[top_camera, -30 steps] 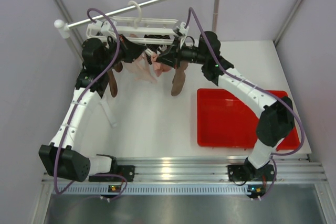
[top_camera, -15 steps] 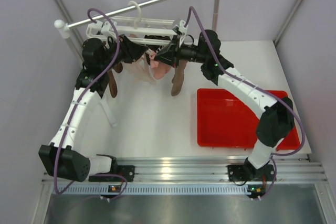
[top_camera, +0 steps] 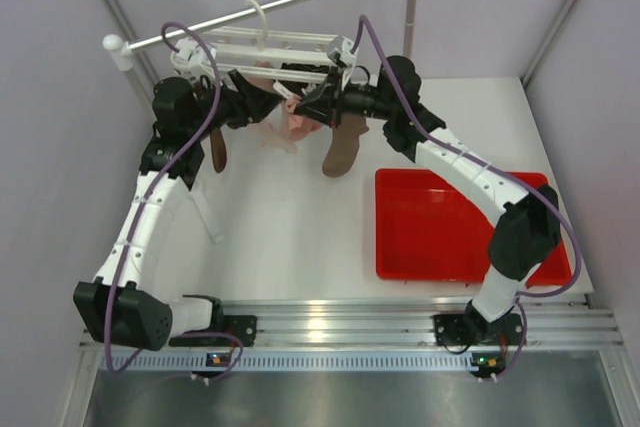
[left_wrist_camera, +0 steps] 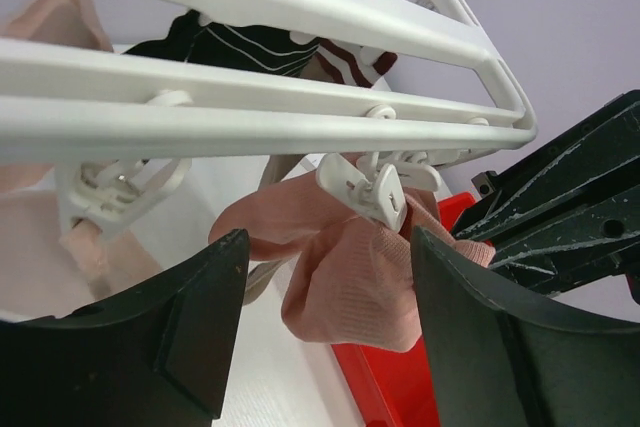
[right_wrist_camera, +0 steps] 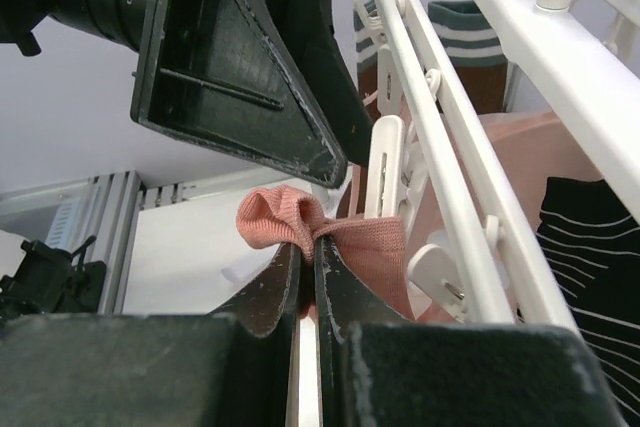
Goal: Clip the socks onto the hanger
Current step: Clamp the sock onto the hanger.
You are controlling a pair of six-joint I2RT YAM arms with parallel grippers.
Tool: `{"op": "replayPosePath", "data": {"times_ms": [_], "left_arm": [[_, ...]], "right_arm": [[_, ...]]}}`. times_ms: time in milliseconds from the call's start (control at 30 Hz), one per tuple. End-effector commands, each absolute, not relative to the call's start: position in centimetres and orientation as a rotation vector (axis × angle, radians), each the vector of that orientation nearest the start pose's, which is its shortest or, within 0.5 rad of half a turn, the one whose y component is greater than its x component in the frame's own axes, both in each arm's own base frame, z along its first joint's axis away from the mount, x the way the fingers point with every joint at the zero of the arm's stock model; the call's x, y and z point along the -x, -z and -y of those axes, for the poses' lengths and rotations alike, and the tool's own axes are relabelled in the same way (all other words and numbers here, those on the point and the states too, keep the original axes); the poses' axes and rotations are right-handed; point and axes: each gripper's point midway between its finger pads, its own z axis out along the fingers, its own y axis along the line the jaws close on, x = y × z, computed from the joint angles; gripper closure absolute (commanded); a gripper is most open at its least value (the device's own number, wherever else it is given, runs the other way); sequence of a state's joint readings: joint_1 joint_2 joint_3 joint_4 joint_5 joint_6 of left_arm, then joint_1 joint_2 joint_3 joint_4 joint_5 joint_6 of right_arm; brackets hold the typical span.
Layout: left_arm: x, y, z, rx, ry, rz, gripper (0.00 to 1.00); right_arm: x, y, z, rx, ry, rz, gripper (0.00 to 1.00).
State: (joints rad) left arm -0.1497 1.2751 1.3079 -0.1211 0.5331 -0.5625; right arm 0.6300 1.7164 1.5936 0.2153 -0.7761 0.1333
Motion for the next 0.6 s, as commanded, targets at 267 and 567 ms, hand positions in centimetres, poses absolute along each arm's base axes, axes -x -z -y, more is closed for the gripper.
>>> {"op": "replayPosePath", "data": {"times_ms": [267,567], "left_arm": [[-33.4,-43.1,15.1,-0.131,1.002,-1.533,0.13],[-30.8,-40.0,13.4,-0.152,0.842,-1.624,0.02]], "right_arm": [[-34.3,-37.9,-39.2,1.059,-1.069,-1.243,0.95],[-33.0,-36.5,-37.3,1.097,-0.990,-1.300,0.45]]}}
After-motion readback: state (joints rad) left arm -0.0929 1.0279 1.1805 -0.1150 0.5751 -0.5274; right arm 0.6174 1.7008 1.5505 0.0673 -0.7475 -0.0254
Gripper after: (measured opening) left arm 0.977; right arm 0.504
